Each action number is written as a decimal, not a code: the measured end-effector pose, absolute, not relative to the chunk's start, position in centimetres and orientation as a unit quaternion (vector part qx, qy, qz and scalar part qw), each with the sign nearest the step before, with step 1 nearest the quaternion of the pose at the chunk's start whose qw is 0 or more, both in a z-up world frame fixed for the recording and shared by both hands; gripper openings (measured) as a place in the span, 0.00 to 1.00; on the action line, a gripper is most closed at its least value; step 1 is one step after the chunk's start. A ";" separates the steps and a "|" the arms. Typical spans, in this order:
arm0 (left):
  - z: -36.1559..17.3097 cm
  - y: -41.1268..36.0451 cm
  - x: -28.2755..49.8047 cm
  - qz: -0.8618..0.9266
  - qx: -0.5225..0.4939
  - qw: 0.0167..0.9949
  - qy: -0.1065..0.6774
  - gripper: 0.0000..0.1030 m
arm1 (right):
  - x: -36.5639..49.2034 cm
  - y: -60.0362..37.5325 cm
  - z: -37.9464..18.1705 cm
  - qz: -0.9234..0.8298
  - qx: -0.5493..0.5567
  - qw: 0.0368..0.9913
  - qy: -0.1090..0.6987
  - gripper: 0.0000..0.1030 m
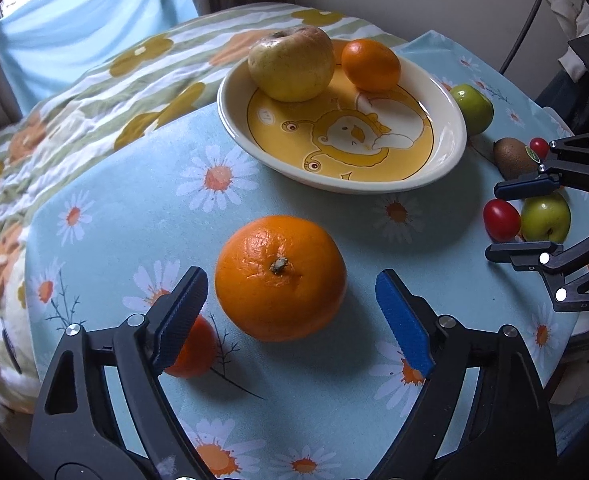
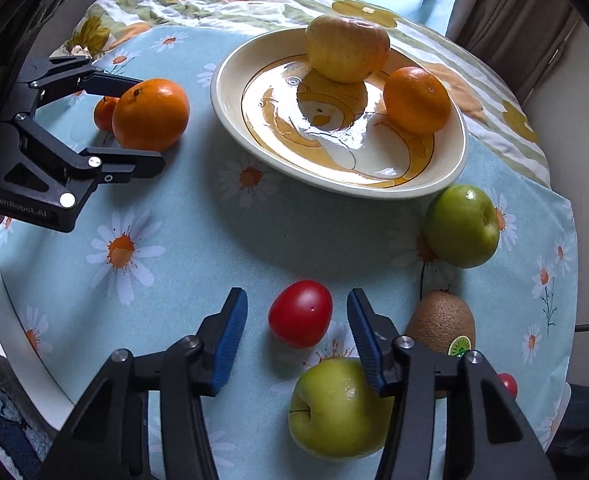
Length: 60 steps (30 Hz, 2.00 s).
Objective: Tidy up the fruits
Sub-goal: 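Grasp a second large orange with the left tool while the right tool grasps a red plum, then place the orange in the bowl with the left tool while the right tool carries the plum over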
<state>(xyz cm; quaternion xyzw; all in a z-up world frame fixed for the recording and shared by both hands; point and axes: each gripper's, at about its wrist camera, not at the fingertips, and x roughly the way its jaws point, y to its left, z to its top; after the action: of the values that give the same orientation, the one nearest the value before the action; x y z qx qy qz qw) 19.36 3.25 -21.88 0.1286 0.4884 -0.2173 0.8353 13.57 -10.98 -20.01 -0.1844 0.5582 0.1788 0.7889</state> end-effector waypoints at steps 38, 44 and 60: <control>-18.8 2.7 16.2 -0.158 0.085 0.856 0.485 0.65 | 13.0 -11.4 -17.4 0.201 -0.179 0.805 0.528 0.29; -16.2 1.1 14.7 -0.139 0.080 0.869 0.469 0.65 | 12.6 -12.4 -15.0 0.212 -0.168 0.818 0.507 0.29; -10.2 -3.9 13.4 -0.074 0.073 0.903 0.416 0.65 | 13.2 -16.1 -7.0 0.264 -0.152 0.850 0.429 0.29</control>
<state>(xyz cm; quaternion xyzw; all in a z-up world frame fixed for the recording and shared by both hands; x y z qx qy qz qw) 13.44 -3.93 -10.19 0.0733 0.4164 -0.0740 0.9032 13.18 -16.06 -6.98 -0.1521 0.4294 0.2642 0.8501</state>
